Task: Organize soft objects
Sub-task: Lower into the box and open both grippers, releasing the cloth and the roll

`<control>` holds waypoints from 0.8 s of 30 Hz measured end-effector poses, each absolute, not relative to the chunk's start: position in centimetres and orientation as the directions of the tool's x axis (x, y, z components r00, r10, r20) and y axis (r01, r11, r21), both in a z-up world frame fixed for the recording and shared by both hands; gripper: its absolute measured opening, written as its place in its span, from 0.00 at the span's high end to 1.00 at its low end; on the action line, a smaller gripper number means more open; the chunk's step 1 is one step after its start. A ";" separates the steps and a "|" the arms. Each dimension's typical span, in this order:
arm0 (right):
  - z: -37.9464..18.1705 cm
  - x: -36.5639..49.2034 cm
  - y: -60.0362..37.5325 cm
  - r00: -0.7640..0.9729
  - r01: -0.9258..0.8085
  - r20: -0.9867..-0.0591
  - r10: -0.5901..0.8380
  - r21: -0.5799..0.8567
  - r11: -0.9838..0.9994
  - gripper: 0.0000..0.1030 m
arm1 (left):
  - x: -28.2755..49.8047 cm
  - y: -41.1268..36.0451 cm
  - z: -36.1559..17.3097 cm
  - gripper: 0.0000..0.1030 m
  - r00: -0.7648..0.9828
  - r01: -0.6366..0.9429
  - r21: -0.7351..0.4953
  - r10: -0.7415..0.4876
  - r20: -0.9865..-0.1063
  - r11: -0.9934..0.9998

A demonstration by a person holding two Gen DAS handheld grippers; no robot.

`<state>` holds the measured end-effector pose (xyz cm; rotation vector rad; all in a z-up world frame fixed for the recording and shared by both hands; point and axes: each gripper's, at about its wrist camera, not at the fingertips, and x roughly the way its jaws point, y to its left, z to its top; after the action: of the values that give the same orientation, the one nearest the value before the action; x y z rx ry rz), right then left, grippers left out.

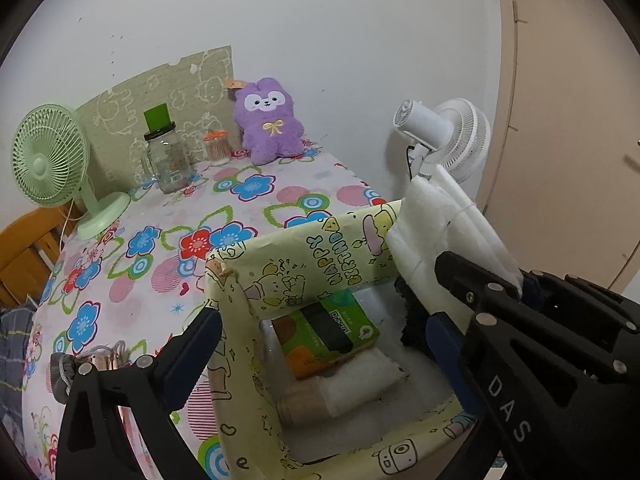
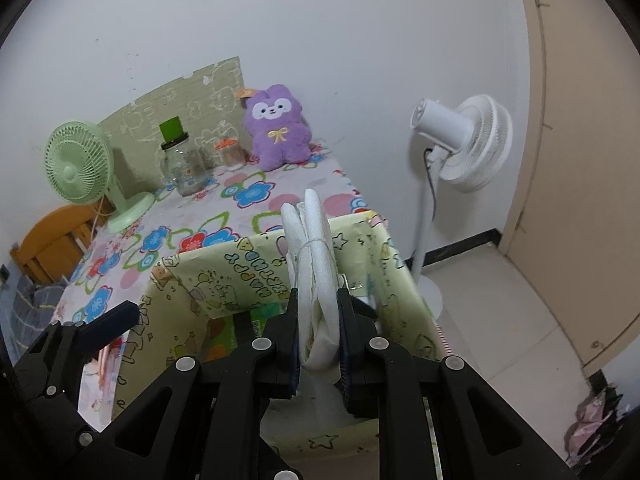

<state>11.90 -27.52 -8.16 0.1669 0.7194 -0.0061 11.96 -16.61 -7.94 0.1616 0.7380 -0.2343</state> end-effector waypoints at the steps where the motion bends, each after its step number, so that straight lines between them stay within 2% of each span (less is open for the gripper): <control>1: -8.2 12.0 -27.5 0.750 0.060 -0.659 0.055 0.152 0.987 0.81 | 12.0 -16.6 -8.0 0.00 0.716 0.266 0.064 -0.152 -0.682 0.962; 3: -8.4 12.2 -27.5 0.742 0.056 -0.667 0.066 0.161 0.985 0.79 | 12.1 -16.6 -8.0 0.00 0.716 0.264 0.067 -0.149 -0.682 0.962; 5: -8.5 12.3 -27.5 0.734 0.052 -0.675 0.073 0.164 0.985 0.72 | 12.1 -16.6 -8.0 0.00 0.715 0.262 0.071 -0.144 -0.684 0.962; 8: -8.4 12.1 -27.5 0.738 0.068 -0.674 0.041 0.134 0.989 0.48 | 12.0 -16.6 -8.0 0.00 0.717 0.257 0.083 -0.132 -0.684 0.963; 9: -8.3 12.0 -27.5 0.741 0.063 -0.670 0.055 0.151 0.987 0.36 | 12.0 -16.5 -7.9 0.00 0.715 0.260 0.074 -0.141 -0.685 0.963; 10: -8.3 11.8 -27.7 0.745 0.066 -0.664 0.068 0.175 0.982 0.31 | 11.9 -16.5 -7.9 0.00 0.713 0.263 0.067 -0.147 -0.685 0.963; 15: -7.8 11.2 -27.5 0.755 0.072 -0.653 0.061 0.175 0.982 0.31 | 11.5 -16.2 -7.6 0.00 0.715 0.261 0.063 -0.149 -0.683 0.963; 21: -6.5 10.2 -26.9 0.782 0.069 -0.622 0.048 0.162 0.984 0.19 | 10.7 -15.3 -6.5 0.00 0.733 0.254 0.044 -0.162 -0.661 0.966; 24: -5.9 9.8 -26.5 0.791 0.065 -0.611 0.046 0.159 0.985 0.19 | 10.2 -14.9 -6.0 0.00 0.742 0.251 0.042 -0.164 -0.649 0.967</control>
<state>9.76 -26.49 -5.90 0.1752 0.6598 -0.0106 10.15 -14.88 -5.96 0.1293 0.6984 -0.2282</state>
